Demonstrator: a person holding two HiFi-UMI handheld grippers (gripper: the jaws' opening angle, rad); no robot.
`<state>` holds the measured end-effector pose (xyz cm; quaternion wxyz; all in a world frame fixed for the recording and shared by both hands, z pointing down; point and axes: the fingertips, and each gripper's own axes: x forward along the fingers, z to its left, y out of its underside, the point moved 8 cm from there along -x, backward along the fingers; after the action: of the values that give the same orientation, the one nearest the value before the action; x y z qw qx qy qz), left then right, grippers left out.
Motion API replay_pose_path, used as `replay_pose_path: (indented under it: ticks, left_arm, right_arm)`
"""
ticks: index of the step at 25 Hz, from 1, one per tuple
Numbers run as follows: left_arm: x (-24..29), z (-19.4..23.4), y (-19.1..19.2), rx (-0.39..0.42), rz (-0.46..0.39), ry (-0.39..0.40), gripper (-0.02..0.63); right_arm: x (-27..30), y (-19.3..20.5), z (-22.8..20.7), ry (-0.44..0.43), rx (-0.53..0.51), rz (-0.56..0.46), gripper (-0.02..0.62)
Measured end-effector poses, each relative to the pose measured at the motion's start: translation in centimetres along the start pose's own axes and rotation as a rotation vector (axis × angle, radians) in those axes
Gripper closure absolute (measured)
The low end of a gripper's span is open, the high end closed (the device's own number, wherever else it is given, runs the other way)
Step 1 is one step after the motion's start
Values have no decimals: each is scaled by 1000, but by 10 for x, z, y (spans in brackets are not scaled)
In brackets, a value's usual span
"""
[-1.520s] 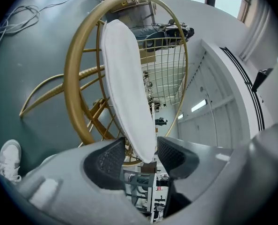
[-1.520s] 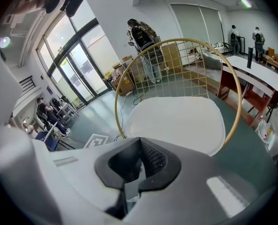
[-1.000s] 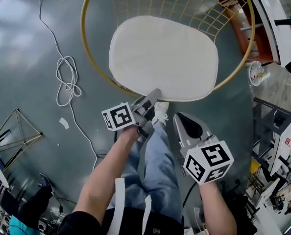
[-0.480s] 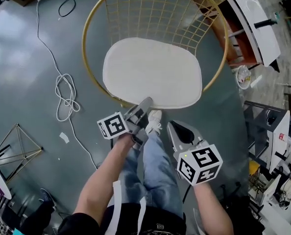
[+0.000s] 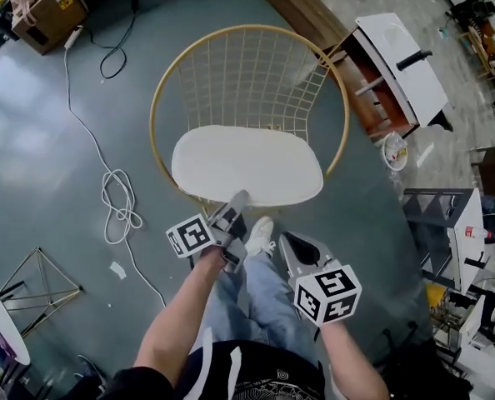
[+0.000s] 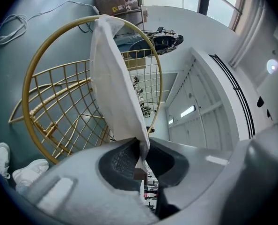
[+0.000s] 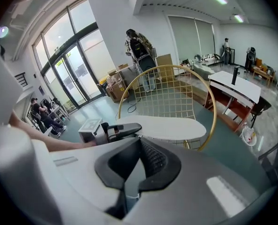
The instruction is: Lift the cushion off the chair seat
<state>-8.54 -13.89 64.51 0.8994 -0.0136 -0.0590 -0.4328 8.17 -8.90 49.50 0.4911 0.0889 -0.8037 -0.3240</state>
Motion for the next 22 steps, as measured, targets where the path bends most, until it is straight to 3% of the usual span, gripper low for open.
replay_pose_path:
  ticks: [13,18,22]
  left_arm:
    - [-19,-68,-4,99,48,-7,571]
    - [-30,-97,6,74,34,39,571]
    - [-41,-118,5,178,22,-4,571]
  right_arm:
    - [-36,-29,16,26,45,-126,598]
    - [-52,-38,17,26,39,-177,598]
    - [-62,-44,18,7,14,-217,598]
